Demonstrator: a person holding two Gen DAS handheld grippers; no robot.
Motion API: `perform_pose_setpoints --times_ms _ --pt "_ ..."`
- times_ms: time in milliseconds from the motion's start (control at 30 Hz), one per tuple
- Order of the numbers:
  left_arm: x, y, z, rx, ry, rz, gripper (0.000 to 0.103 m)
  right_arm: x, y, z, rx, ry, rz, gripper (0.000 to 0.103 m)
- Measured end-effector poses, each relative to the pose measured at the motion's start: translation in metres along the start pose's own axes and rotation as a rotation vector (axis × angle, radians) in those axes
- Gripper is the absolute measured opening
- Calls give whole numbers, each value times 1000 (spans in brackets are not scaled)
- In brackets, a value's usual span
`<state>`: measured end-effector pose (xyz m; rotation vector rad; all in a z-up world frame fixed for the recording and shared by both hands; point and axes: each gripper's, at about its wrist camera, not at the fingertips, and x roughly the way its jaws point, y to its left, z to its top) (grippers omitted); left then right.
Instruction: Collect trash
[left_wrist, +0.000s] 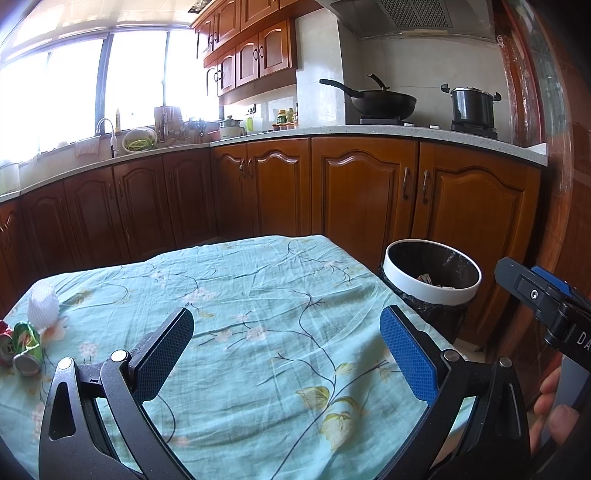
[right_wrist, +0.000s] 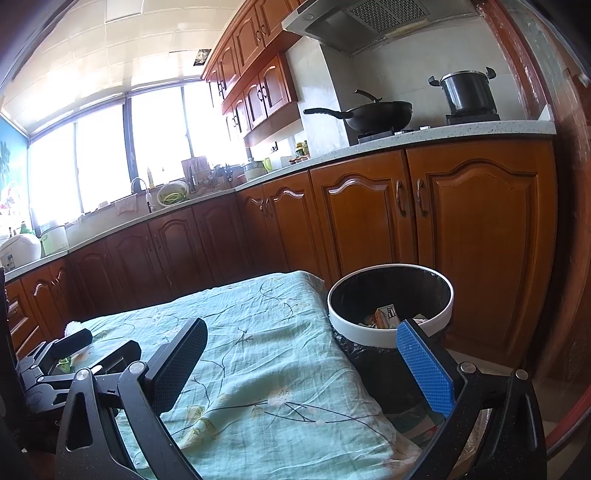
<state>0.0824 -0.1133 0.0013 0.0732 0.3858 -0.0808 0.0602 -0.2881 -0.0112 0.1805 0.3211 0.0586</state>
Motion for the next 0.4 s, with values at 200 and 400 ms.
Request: perform_pose_setpoints --times_ms 200,400 --pt "5 4 1 -1 7 -6 103 3 0 -1 3 10 5 103" --pt "10 9 1 -12 22 -16 103 10 -3 1 3 26 11 103"
